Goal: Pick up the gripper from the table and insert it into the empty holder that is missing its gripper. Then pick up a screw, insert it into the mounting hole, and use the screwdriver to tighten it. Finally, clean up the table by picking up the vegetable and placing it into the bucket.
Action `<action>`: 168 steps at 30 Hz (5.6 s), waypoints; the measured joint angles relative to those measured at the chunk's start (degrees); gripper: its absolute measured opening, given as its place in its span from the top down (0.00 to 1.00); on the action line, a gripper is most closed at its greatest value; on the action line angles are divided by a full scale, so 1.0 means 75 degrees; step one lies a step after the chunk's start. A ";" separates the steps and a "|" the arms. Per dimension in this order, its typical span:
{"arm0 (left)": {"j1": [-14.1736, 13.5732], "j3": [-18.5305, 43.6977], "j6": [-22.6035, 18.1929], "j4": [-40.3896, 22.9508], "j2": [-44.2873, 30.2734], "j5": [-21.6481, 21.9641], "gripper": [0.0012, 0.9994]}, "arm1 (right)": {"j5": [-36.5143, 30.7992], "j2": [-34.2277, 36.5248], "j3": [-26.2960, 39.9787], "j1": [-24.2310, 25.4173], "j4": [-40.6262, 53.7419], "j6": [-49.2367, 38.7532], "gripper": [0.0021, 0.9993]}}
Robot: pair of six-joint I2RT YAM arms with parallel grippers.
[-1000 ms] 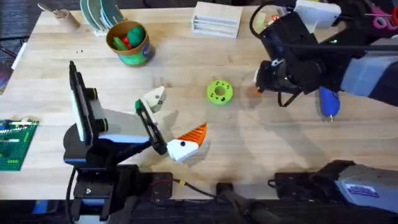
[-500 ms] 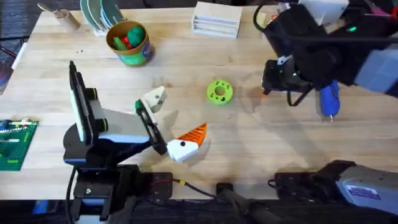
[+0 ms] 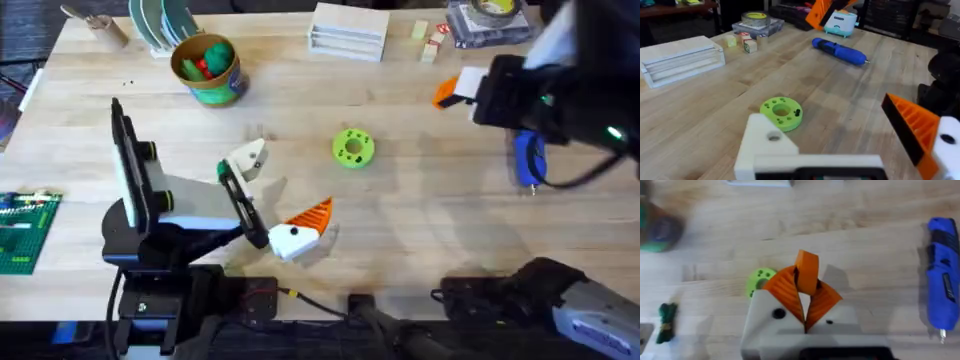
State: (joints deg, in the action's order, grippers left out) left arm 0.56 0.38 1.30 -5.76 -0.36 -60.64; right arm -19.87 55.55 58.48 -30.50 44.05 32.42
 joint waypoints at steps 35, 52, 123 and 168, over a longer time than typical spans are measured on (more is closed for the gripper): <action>0.0000 0.0000 0.0000 0.0000 0.0000 -0.0003 0.01 | 0.6235 0.1416 -0.6721 -0.0827 -1.3750 0.4180 0.99; 0.0015 0.0000 -0.0006 0.0015 0.0000 0.0093 0.01 | 0.7041 0.3995 -0.5753 -0.1352 -1.5778 0.5254 0.99; 0.0248 0.0000 0.0178 0.0105 0.0000 0.1010 0.01 | 0.8476 0.5359 -0.2160 -0.1424 -1.1830 0.1613 1.00; 0.0154 0.0015 0.0095 0.0029 0.0000 0.0529 0.01 | 0.8869 0.5509 -0.2131 -0.1132 -1.1868 0.2888 0.99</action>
State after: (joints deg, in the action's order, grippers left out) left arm 1.72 0.49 2.01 -5.54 -0.36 -56.67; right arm 46.65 96.87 42.50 -38.99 -44.96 54.07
